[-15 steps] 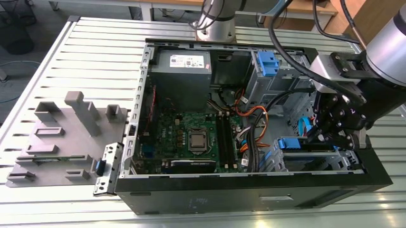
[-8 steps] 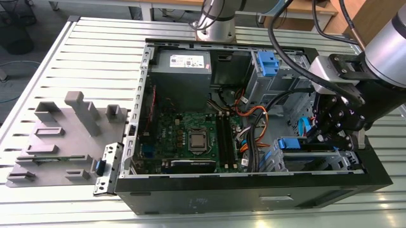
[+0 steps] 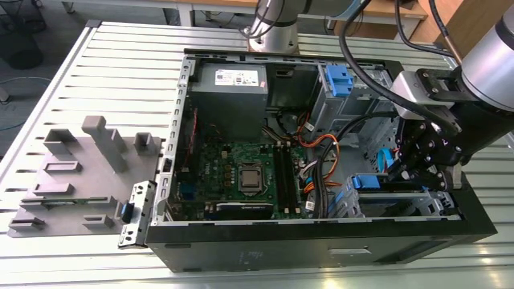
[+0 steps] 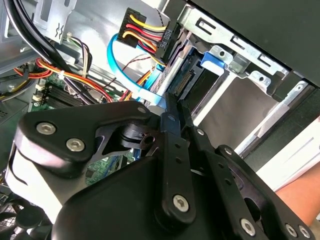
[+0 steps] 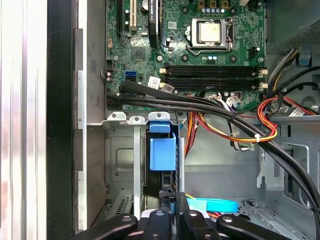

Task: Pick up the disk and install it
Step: 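Insert the first disk wire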

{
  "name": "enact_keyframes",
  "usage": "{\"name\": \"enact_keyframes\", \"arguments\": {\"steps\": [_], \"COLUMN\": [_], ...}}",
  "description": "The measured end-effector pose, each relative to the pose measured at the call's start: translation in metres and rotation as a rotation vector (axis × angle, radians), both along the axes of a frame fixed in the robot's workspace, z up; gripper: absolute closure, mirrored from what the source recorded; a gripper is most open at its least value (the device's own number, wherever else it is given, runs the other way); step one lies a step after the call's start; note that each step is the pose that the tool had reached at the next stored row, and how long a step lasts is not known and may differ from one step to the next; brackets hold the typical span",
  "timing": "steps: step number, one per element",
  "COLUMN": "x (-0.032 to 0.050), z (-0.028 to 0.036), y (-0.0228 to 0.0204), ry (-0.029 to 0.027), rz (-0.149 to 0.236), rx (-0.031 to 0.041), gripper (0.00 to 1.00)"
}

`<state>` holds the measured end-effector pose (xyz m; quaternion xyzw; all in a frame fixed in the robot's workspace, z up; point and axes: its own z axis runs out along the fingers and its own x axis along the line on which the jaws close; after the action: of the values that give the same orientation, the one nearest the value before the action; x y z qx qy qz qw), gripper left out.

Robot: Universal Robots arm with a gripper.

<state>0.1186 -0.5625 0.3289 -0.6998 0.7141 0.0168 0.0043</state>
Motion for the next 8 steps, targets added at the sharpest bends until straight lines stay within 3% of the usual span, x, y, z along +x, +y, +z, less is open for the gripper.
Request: {"name": "enact_keyframes", "arguments": {"steps": [3, 4, 8], "x": [0.0000, 0.0000, 0.0000], "z": [-0.0004, -0.0004, -0.0002], "y": [0.0000, 0.0000, 0.0000], "ry": [-0.0001, -0.0001, 0.0000], "rz": [0.000, 0.000, 0.000], "rx": [0.0007, 0.0006, 0.0000], "gripper": [0.83, 0.76, 0.76]}}
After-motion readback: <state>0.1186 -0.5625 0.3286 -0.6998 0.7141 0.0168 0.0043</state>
